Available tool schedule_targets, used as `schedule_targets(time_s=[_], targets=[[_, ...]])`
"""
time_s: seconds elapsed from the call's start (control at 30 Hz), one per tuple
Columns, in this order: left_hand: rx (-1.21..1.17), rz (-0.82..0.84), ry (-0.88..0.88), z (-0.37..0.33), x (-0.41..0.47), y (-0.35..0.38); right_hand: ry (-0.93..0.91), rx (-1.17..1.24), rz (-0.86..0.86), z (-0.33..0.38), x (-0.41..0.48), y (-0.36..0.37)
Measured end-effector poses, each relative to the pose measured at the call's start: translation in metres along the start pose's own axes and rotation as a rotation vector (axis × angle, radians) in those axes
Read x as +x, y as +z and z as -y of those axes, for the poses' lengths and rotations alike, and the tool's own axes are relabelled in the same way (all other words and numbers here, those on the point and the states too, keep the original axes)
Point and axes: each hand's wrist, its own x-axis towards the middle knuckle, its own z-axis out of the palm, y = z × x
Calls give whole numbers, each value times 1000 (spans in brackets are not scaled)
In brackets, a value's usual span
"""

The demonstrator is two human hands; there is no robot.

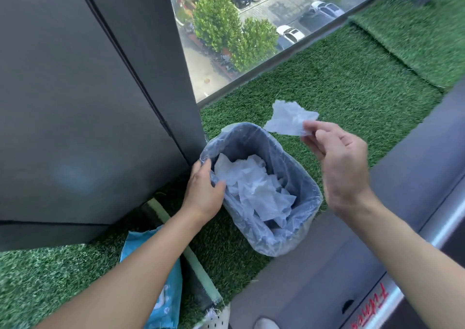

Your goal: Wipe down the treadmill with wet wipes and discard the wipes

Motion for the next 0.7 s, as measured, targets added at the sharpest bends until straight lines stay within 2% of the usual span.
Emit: schedule_targets(time_s=[0.1,0.17,0.2,0.27,0.3,0.37,0.43,0.53,0.63,0.7], targets=[[3,-3,-5,-2,1,0,85,-195,124,-1,-27,-3],[-2,-1,-15,-2,2,0,152,-510,255,-17,-40,-11],[-7,-5,-21,-2,2,0,142,-659,262,-26,-44,-15],[-29,-29,-36,-3,2,0,133,-814,113,-47,-49,-27],[-46,-45,-36,-3,1,1,192,-834,34,-55,-52,-33],[-61,-106,-31,-4,-3,3,474,-793,-32,-72,-55,-39],[-139,-153,-65,-3,-3,5,672,-590,-31,-86,-57,-35],[-255,-163,-134,2,-1,1,638,-476,-61,-99,-59,-27],[-298,-162,-145,3,0,-2,611,-438,-46,-99,-59,-23],[-260,-186,-155,-1,-5,-4,657,-407,-20,-93,-61,-24]])
